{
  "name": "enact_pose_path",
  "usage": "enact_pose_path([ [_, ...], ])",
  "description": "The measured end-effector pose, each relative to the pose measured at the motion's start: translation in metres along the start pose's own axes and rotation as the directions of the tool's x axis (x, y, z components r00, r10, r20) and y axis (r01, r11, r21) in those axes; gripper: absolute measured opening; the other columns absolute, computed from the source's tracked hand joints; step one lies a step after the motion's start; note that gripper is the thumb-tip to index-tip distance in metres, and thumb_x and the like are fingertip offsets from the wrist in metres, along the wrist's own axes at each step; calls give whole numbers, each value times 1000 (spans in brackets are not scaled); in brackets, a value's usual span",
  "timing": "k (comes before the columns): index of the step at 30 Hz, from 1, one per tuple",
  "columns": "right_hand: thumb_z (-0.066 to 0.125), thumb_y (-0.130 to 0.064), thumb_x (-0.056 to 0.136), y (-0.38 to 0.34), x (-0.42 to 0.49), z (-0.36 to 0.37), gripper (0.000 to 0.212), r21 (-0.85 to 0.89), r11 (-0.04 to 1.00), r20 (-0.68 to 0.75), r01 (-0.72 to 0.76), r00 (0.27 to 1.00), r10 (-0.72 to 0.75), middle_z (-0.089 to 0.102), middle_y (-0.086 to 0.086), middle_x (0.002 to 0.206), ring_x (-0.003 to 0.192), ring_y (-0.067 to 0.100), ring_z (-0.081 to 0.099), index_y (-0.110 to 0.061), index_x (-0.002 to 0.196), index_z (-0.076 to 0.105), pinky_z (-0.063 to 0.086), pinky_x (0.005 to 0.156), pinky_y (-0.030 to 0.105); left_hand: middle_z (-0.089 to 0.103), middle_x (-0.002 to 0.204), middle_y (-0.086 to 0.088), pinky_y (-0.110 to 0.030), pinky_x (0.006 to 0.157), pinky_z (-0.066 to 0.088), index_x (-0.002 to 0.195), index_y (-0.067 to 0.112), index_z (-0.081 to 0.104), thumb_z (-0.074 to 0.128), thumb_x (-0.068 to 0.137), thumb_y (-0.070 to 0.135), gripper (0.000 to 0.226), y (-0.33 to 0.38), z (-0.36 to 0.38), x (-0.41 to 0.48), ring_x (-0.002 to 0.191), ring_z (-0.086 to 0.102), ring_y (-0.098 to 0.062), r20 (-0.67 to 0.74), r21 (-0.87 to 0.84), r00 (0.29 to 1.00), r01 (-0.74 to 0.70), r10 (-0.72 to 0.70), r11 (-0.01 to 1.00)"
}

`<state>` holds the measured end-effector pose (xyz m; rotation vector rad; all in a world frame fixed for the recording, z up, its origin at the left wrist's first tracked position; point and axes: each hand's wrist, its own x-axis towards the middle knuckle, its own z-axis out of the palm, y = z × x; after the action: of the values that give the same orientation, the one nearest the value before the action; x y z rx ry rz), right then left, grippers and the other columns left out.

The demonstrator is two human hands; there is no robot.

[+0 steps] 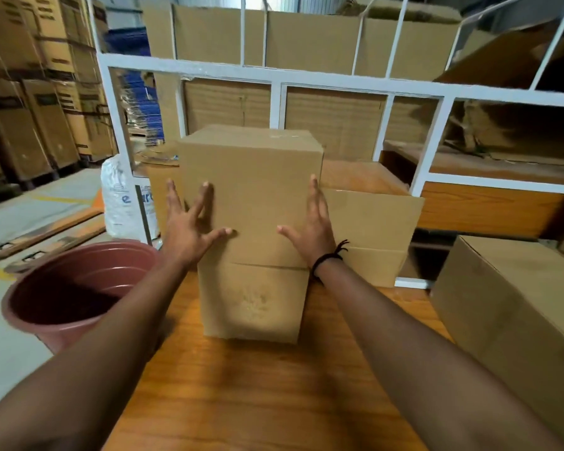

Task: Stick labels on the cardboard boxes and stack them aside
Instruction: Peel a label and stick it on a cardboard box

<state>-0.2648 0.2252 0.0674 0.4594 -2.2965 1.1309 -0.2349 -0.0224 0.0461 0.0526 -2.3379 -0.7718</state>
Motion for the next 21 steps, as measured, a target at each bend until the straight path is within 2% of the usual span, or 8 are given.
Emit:
enact_pose_path([
  [3, 80, -20, 76, 12, 6, 11, 114, -164, 984, 52, 66, 997, -58, 9, 17, 159, 136, 31, 40, -49, 143, -7, 46, 99, 32, -14, 162, -7, -54, 114, 32, 150, 55, 7, 80, 72, 49, 108, -4, 10, 7, 147, 18, -39, 60, 1, 998, 32, -32, 999],
  [6, 78, -20, 78, 18, 9, 12, 108, -214, 973, 62, 86, 995, -74, 8, 18, 159, 127, 34, 49, -46, 143, -5, 48, 95, 32, 6, 156, -16, -52, 104, 45, 151, 52, 5, 79, 78, 42, 104, -1, 14, 8, 131, 40, -42, 7, 105, 1000, 17, -18, 994],
  [9, 78, -23, 78, 23, 8, 7, 107, -230, 968, 51, 99, 995, -90, 12, 18, 158, 129, 33, 47, -44, 143, -4, 47, 97, 34, 9, 156, -19, -52, 100, 47, 151, 52, 8, 78, 79, 42, 102, 4, 14, 5, 132, 39, -43, -26, 121, 1000, 1, 2, 993],
  [14, 77, -26, 78, 35, -12, -24, 101, -276, 952, 13, 131, 991, -133, 17, 21, 157, 124, 35, 50, -33, 148, 5, 51, 92, 40, 8, 157, -24, -51, 94, 50, 152, 50, 9, 76, 79, 46, 99, 29, 25, -24, 129, 42, -48, -64, 163, 997, -34, 45, 986],
  [17, 79, -26, 77, 49, -36, -60, 97, -319, 932, -48, 172, 979, -197, 23, 22, 155, 125, 37, 48, -31, 151, 15, 51, 91, 44, 13, 155, -26, -49, 83, 55, 151, 49, 8, 73, 80, 50, 96, 58, 34, -47, 121, 48, -49, -50, 164, 993, -98, 108, 981],
  [19, 79, -27, 78, 59, -56, -91, 100, -362, 927, -104, 95, 984, -142, 21, 23, 155, 129, 37, 45, -30, 150, 10, 50, 91, 43, 17, 154, -28, -47, 76, 56, 148, 50, 9, 75, 81, 46, 94, 84, 43, -62, 118, 50, -49, -29, 135, 987, -153, 158, 979],
  [21, 78, -27, 78, 70, -77, -126, 103, -371, 928, -144, 19, 987, -78, 18, 22, 156, 136, 36, 35, -30, 147, 2, 44, 100, 43, 20, 152, -29, -46, 71, 56, 145, 50, 11, 78, 79, 40, 95, 114, 54, -77, 116, 51, -49, -2, 96, 975, -221, 222, 971],
])
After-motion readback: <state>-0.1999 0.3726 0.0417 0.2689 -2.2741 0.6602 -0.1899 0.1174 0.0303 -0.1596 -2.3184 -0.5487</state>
